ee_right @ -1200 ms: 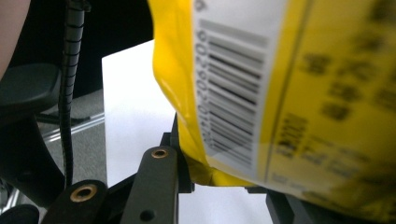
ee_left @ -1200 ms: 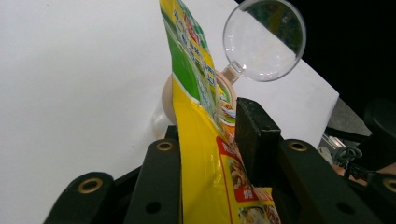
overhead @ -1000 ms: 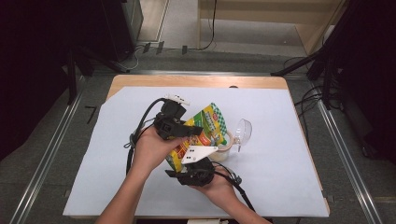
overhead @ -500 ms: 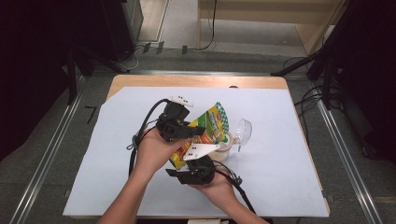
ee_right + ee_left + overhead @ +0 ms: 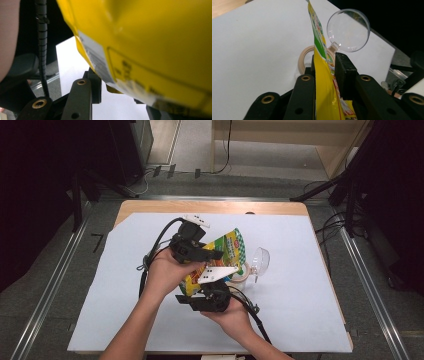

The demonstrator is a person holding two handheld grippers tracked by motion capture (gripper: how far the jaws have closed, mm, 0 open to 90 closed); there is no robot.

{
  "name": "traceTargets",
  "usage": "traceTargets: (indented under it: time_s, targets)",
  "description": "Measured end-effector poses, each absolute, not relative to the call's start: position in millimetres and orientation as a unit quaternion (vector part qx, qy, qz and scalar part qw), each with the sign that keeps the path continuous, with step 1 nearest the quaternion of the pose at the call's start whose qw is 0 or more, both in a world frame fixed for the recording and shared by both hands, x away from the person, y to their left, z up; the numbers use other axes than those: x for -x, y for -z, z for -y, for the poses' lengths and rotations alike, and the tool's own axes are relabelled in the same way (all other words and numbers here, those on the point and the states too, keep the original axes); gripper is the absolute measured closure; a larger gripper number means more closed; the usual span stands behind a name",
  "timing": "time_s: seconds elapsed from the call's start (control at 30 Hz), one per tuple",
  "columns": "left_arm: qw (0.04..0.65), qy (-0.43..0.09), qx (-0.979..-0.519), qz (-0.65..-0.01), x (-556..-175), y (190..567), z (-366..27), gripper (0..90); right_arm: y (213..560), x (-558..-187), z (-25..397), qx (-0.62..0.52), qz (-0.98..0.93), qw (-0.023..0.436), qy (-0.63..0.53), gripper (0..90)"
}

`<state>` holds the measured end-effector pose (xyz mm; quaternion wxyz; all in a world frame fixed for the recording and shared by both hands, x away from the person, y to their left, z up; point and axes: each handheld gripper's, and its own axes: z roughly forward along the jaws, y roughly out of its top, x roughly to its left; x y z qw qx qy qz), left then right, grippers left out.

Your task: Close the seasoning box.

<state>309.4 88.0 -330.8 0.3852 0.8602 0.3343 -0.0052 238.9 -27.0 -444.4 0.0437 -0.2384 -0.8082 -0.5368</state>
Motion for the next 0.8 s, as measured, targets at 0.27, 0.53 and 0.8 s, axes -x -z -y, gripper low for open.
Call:
traceTargets:
  time_s: [0.27,0.53,0.8]
  targets:
    - [0.368,0.019,-0.865,-0.341,-313.5,330.3,-89.7,85.9,446.3,-241.5,22.7,0.227,0.812,0.047,0.535,68.2]
    - [0.359,-0.021,-0.864,-0.352,-312.0,331.0,-90.5,89.9,447.9,-239.9,19.4,0.22,0.82,0.044,0.527,63.2]
    - [0.361,-0.022,-0.859,-0.364,-311.4,332.7,-87.6,89.6,448.4,-237.2,22.2,0.228,0.825,0.028,0.517,71.4]
